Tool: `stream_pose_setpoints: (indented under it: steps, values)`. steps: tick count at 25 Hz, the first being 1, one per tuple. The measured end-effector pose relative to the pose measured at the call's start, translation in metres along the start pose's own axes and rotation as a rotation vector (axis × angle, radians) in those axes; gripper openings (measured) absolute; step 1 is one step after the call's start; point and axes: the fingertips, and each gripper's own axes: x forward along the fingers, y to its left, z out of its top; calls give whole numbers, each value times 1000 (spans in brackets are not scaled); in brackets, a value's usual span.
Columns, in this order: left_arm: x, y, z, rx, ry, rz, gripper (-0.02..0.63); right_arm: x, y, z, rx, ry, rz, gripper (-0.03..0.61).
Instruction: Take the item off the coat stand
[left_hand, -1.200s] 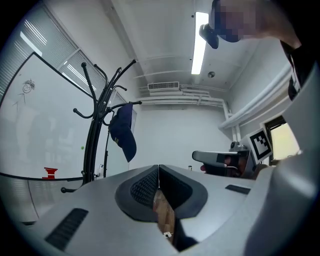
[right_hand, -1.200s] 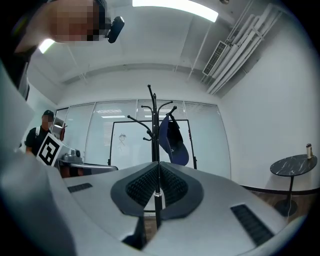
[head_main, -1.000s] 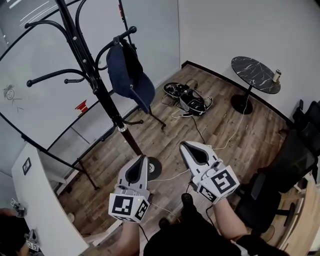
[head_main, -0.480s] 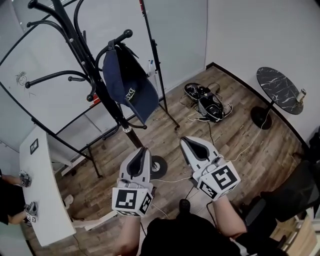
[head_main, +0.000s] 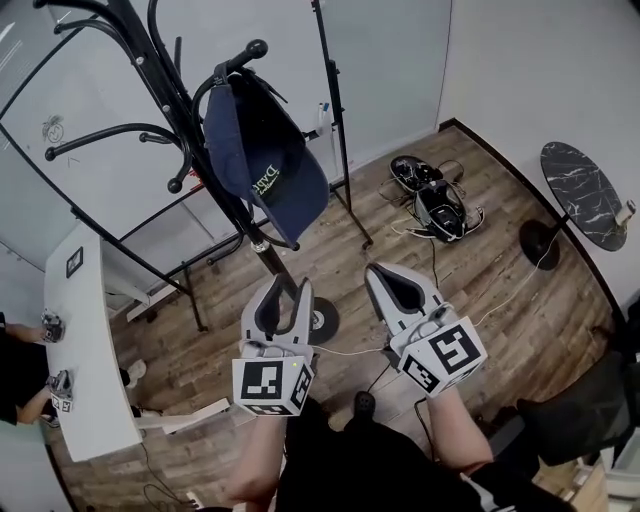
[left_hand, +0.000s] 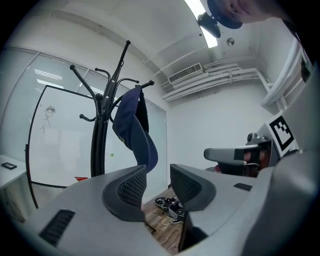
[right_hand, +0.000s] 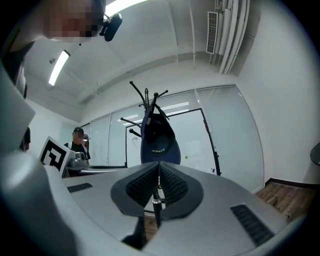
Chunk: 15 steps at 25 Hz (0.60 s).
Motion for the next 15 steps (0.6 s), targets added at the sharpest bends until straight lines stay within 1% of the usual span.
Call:
stream_pose_setpoints:
  steps: [3,5,10,15]
  values:
    - [14,7,3,16,-16,32,208,8,-5,1,0,1,-8,32]
    - [20,12,3,25,-25,45,230,13,-5,3,-1,0,-15,32]
    - [35,22,8,17,-61,82,239,20,-5,11,-21,-5,-26,32]
    - [49,31,7,-16,-83,150,239,21,-13,16,-24,-10,-36,32]
